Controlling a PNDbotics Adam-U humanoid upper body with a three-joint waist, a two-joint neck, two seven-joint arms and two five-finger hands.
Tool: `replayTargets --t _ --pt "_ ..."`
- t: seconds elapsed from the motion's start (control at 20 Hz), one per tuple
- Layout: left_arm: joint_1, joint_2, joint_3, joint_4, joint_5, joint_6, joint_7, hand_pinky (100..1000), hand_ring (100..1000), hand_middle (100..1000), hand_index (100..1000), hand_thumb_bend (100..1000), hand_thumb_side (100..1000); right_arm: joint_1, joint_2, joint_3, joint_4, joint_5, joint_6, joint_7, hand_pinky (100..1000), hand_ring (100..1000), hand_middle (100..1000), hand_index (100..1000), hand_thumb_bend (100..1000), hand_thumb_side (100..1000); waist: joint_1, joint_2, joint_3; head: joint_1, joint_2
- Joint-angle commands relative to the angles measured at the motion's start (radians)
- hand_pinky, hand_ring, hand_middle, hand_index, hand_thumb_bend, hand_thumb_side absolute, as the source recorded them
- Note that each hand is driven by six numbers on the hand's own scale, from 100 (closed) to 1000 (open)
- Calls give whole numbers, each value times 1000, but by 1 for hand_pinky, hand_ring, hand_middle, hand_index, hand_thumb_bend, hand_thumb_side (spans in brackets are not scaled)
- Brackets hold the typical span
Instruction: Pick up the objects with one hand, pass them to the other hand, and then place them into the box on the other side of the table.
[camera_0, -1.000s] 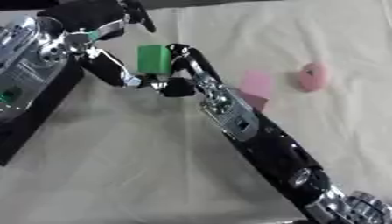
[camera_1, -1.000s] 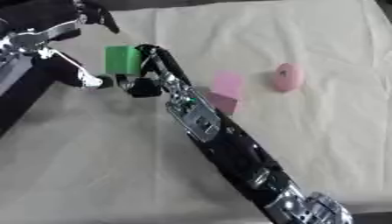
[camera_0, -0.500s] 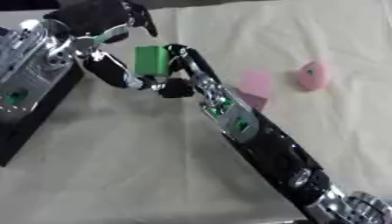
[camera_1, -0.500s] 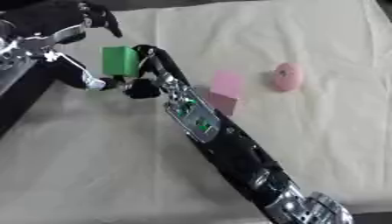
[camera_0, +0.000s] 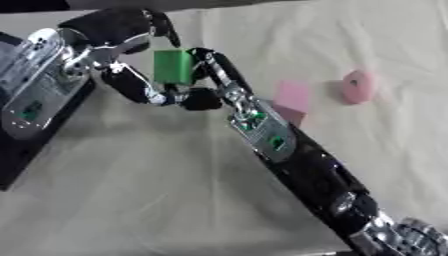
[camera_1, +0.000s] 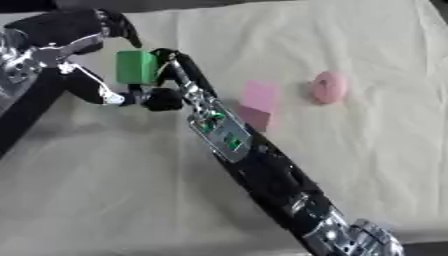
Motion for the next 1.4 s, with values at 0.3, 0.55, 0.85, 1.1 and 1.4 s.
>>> replayTargets --t 0.3,0.55,0.85,1.1,1.4 --pt "-25 -8 10 18 -47 -1 39 789 823 795 802 600 302 -20 -1 7 -29 22 -6 -12 733 529 534 537 100 100 14 -28 1 7 -2" --pt "-24 -18 11 35 -59 -5 54 783 816 788 793 574 301 -21 0 16 -31 23 -6 -7 731 529 534 537 100 100 13 -28 1 11 -2" --pt "-25 -28 13 49 -63 -4 87 773 806 778 780 508 321 -22 2 22 -35 19 -6 0 730 529 535 538 100 100 13 -27 0 16 -2" --pt "-25 -36 11 62 -66 -6 110 767 801 772 772 497 316 -22 4 25 -39 15 -8 5 730 528 535 538 100 100 15 -26 -1 17 -2" --pt "-24 -45 4 84 -91 -30 115 756 788 762 765 549 282 -25 3 27 -46 8 -12 8 729 528 537 539 100 100 18 -26 -2 18 -2"
